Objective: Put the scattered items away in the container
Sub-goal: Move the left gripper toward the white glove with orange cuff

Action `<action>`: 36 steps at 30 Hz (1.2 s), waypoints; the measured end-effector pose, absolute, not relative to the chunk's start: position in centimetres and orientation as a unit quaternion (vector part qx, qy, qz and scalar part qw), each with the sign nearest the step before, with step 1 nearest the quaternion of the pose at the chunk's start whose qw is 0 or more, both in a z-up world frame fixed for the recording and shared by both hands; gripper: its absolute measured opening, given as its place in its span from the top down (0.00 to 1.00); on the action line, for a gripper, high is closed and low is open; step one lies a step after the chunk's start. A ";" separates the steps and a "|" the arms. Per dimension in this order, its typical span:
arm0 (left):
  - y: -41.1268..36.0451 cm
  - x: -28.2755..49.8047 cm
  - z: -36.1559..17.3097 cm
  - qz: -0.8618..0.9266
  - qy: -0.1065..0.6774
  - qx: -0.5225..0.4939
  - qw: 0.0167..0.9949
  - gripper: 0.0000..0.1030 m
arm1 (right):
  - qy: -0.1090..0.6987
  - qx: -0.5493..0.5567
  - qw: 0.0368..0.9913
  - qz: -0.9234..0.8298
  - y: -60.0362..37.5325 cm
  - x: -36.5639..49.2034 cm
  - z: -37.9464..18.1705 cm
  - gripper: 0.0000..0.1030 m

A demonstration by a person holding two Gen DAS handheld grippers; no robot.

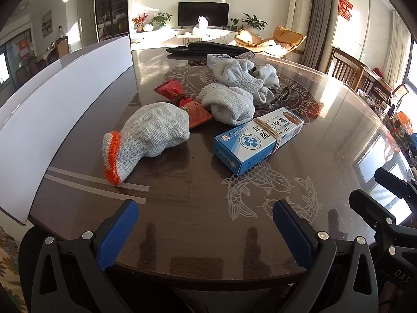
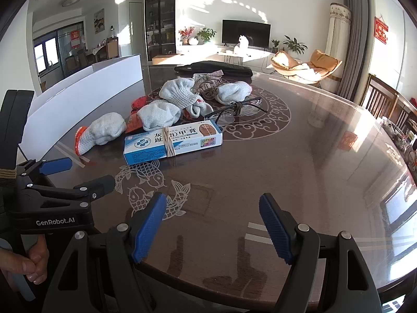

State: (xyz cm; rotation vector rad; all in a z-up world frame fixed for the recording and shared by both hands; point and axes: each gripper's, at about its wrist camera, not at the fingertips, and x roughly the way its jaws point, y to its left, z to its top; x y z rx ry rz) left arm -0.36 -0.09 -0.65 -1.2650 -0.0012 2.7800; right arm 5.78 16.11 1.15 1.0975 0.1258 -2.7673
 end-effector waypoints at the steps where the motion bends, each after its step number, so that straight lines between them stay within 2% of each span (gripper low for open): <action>1: 0.1 -0.2 -0.5 0.912 0.006 -0.409 0.043 0.00 | 0.038 0.373 0.085 -0.923 16.1 5.3 0.9 0.27; 4: -0.2 0.6 -0.1 0.919 0.018 -0.392 0.035 0.00 | 0.022 0.390 0.098 -0.915 15.5 3.4 0.3 0.27; 11: -1.9 0.6 -1.5 0.913 -0.011 -0.405 0.041 0.00 | -0.037 0.426 0.113 -0.897 14.1 0.4 -1.0 0.28; 36: -3.1 2.1 -1.5 0.912 -0.015 -0.408 0.042 0.00 | -0.006 0.434 0.129 -0.892 12.4 0.6 -1.4 0.28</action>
